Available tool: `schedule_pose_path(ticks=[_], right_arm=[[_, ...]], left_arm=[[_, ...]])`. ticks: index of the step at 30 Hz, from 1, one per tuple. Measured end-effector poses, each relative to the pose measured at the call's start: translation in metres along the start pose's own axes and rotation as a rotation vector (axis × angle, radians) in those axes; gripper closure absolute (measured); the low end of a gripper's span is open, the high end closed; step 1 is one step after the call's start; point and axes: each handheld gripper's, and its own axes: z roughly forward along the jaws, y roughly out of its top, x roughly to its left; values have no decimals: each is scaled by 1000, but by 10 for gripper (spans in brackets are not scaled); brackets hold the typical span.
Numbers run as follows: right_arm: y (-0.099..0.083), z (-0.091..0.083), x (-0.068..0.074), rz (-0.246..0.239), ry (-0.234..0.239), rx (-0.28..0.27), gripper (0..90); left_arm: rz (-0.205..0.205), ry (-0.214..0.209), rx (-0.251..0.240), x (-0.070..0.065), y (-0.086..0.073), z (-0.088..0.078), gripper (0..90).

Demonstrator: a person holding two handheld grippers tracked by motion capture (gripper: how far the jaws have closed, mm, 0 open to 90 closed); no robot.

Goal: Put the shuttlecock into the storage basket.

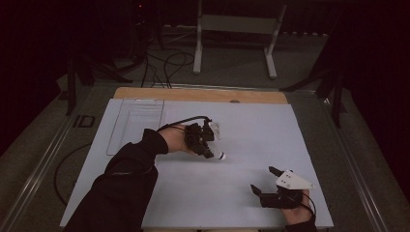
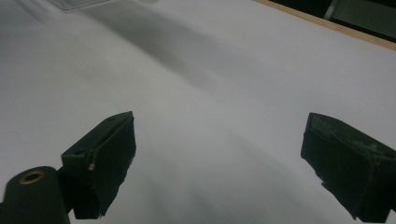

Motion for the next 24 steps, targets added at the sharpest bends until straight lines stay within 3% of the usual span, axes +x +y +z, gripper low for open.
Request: schedule_pose_path(ticks=[24], right_arm=[[0, 1, 1, 3, 6, 4, 101]], left_arm=[[-6, 19, -1, -4, -15, -19, 897]])
